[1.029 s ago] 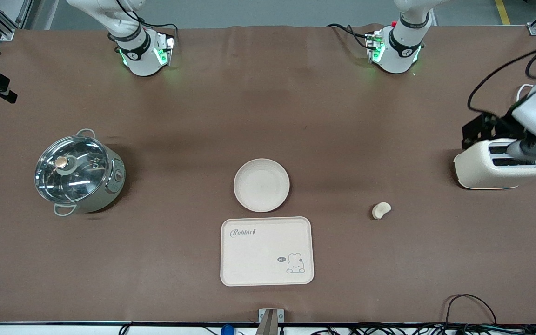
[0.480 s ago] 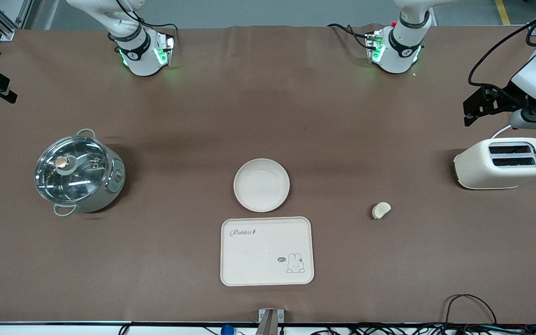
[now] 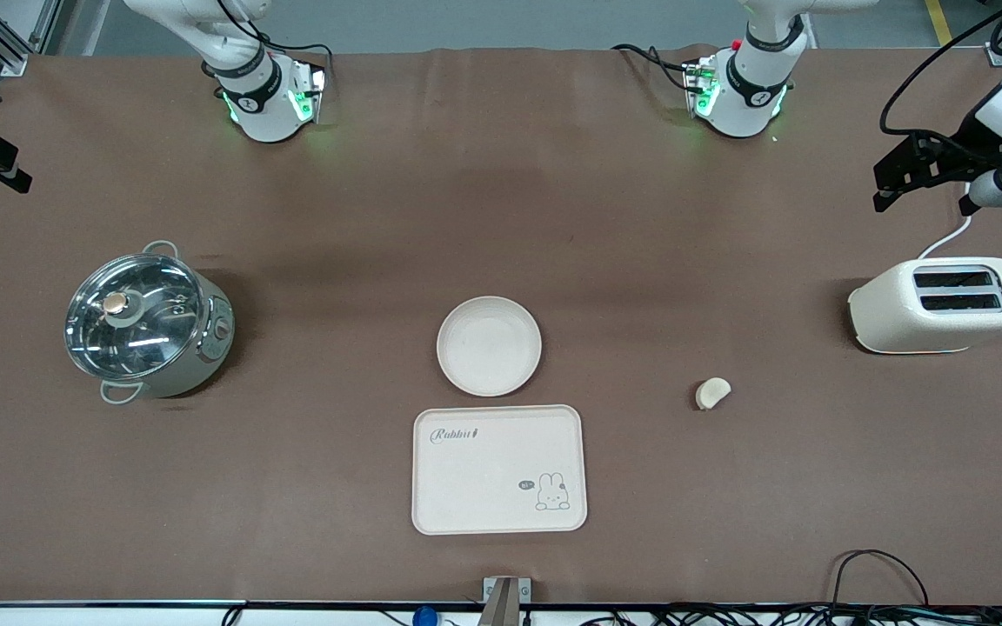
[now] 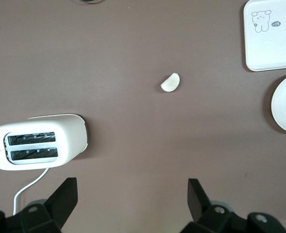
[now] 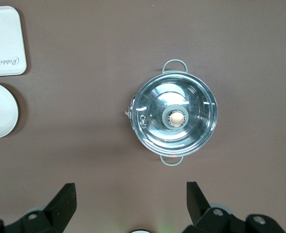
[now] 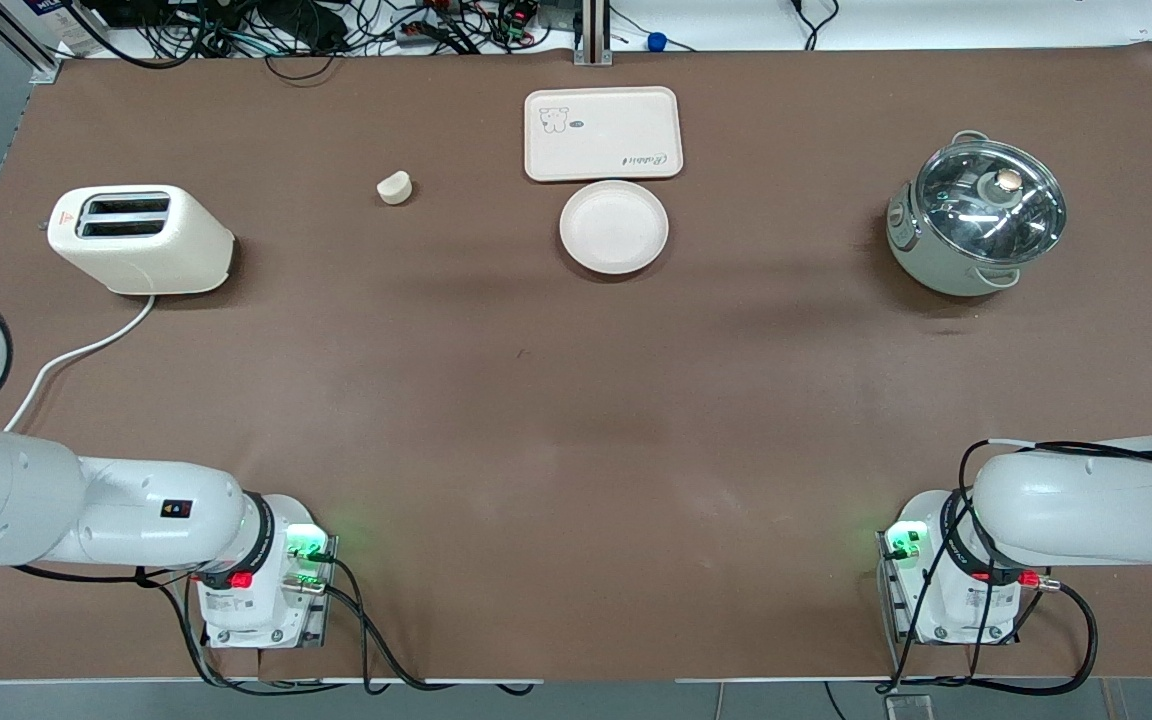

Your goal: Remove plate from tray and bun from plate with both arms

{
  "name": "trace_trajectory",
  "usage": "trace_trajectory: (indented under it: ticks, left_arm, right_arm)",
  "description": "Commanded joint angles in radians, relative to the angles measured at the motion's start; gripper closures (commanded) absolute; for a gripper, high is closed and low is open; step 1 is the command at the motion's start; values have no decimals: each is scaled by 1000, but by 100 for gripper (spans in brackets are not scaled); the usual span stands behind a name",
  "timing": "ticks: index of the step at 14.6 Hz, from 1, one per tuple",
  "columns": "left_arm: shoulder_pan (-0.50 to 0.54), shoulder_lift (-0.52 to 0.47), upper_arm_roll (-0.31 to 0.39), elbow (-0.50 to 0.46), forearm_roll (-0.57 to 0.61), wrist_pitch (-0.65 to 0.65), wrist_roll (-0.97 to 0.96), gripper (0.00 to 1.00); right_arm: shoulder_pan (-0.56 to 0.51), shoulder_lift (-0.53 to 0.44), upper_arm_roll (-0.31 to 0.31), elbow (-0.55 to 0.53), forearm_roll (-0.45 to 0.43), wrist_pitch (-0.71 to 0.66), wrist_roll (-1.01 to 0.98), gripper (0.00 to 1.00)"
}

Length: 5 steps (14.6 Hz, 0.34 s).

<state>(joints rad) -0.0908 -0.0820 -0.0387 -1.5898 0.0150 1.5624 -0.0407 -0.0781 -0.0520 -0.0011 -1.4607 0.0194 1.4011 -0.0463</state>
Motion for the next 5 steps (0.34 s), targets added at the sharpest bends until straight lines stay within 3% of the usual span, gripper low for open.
trace_trajectory:
  ticks: [1, 5]
  left_arm:
    - [-52, -25, 52, -41, -10, 28, -5, 0]
    - [-50, 17, 48, 11, -10, 28, -4, 0]
  right_arm:
    - [1, -6, -5, -7, -2, 6, -10, 0]
    - [1, -6, -5, -7, -2, 6, -10, 0]
